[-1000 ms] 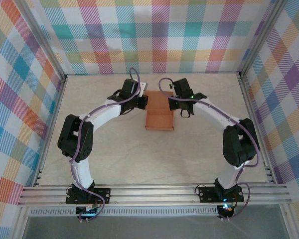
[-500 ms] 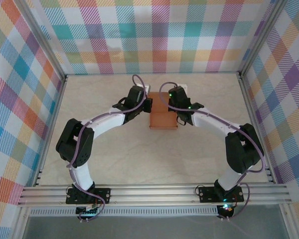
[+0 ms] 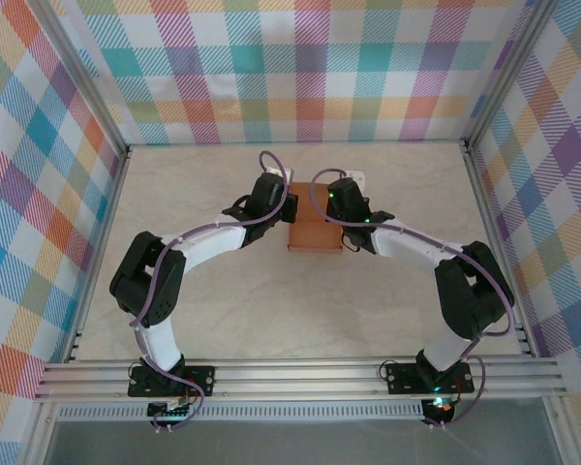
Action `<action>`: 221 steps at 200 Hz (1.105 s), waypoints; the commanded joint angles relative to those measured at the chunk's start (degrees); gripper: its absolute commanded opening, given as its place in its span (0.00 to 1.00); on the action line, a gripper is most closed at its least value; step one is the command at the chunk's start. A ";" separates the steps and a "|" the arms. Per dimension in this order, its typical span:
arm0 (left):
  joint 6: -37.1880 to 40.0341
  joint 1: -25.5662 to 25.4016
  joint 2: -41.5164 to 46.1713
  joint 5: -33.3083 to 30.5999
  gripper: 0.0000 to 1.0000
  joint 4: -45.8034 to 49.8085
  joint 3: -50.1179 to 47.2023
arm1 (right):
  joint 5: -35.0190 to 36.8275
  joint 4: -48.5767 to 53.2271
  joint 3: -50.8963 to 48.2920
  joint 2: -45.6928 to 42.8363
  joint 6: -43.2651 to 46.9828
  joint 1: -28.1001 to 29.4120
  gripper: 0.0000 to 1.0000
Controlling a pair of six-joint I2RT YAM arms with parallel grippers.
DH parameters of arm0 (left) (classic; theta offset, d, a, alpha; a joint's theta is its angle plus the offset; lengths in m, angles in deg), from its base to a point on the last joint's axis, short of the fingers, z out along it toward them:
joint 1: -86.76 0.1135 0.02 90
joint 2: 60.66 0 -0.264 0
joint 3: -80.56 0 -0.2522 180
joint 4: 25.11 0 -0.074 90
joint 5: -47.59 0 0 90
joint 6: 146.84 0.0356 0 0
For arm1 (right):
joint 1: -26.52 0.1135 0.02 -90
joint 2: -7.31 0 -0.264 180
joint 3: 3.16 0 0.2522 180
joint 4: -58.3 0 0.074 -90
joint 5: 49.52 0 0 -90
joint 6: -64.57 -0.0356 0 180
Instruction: Fold the paper box
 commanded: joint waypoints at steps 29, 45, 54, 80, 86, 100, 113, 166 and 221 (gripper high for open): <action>-2.14 -2.53 -0.36 -0.10 0.00 -3.26 -1.66 | -6.11 -9.64 -4.75 -3.25 2.72 1.00 0.00; -2.44 -2.94 0.02 -0.70 0.00 -3.93 -2.56 | -6.18 -11.07 -6.17 -3.69 2.70 1.05 0.00; -2.66 -3.20 0.08 -1.04 0.00 -4.38 -3.09 | -5.78 -11.06 -6.59 -3.87 2.23 1.00 0.00; -3.52 -3.96 0.39 -1.37 0.00 -4.93 -4.07 | -5.46 -11.65 -7.74 -4.08 1.26 1.00 0.00; -3.76 -4.14 0.45 -1.39 0.00 -4.94 -4.25 | -5.52 -11.80 -7.99 -4.09 1.12 1.00 0.00; -4.30 -4.41 0.50 -1.55 0.00 -5.39 -4.92 | -5.52 -12.23 -8.48 -3.99 0.83 1.18 0.00; -4.78 -4.60 0.70 -1.87 0.00 -6.02 -5.68 | -5.34 -12.76 -8.97 -4.08 0.67 1.31 0.00; -6.40 -5.64 0.78 -3.84 0.00 -7.40 -7.73 | -4.75 -14.97 -10.97 -4.08 0.58 2.05 0.00; -7.14 -6.46 0.87 -5.55 0.00 -8.67 -9.61 | -4.23 -16.07 -12.19 -4.08 0.61 2.74 0.00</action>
